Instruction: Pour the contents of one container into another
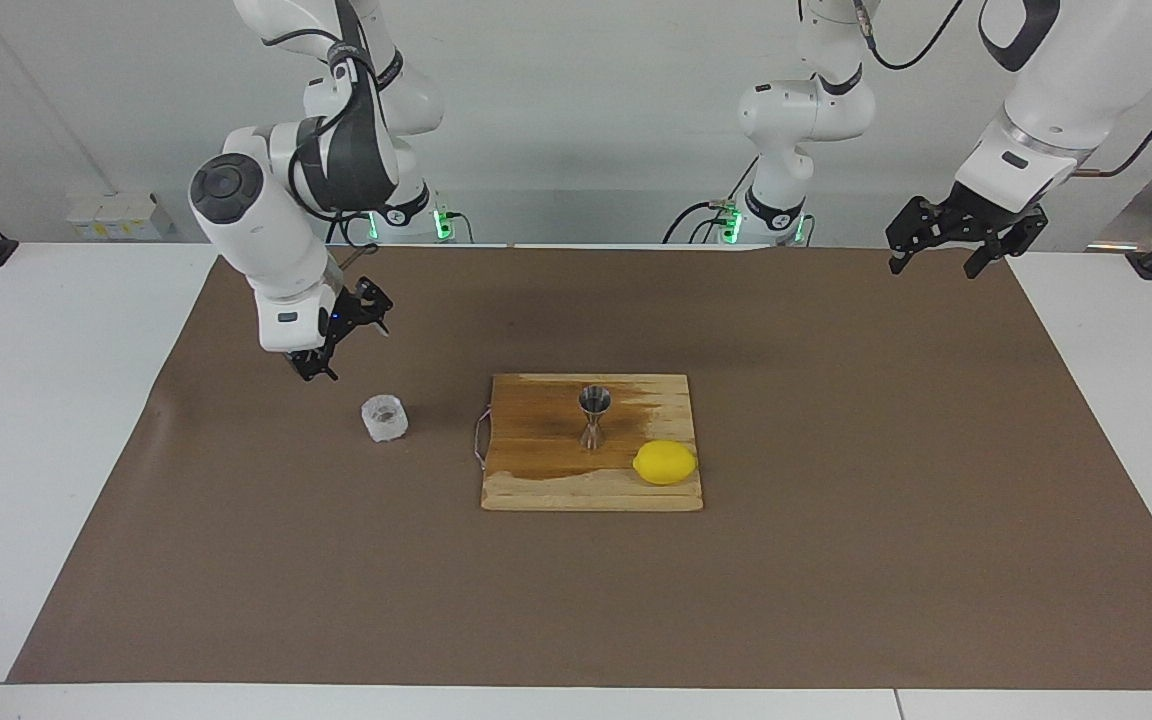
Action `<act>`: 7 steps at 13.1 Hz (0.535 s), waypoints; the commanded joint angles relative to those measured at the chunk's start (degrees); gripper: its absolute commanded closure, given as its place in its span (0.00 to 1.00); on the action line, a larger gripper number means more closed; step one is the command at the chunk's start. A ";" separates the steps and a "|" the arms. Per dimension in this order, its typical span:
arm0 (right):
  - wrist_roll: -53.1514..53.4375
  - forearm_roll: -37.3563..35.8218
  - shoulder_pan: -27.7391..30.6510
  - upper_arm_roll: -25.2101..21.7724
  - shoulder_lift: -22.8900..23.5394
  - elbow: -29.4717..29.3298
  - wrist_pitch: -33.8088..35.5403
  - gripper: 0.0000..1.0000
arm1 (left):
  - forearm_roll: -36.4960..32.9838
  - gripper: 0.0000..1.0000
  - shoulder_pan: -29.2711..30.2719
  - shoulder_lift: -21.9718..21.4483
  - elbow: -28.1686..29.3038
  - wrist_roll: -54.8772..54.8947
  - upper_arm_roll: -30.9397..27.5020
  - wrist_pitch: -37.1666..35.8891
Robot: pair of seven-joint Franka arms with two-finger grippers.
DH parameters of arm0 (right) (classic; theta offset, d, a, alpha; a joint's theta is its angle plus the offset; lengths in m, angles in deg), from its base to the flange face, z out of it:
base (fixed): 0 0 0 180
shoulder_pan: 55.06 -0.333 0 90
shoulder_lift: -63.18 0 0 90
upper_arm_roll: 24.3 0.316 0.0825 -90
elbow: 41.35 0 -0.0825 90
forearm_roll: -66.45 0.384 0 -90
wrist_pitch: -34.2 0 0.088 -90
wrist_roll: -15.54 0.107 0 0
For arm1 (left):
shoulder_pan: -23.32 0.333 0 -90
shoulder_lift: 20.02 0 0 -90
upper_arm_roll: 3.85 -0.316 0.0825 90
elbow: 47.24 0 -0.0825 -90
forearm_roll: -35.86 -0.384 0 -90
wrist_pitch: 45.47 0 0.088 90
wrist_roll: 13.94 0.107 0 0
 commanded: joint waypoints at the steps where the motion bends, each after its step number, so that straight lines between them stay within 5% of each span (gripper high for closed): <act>1: 15.79 -2.69 -0.53 -0.06 -2.03 -0.84 3.27 0.00 | 0.61 0.00 0.18 -0.73 0.36 0.16 -0.09 -0.72; 5: 44.94 1.17 0.26 -0.94 -4.67 -12.85 15.22 0.00 | 0.61 0.00 0.26 -0.73 0.36 0.16 -0.09 -0.72; 7: 46.52 0.57 0.96 -1.63 -5.73 -15.60 18.03 0.00 | 0.61 0.00 0.26 -0.73 0.36 0.16 -0.09 -0.72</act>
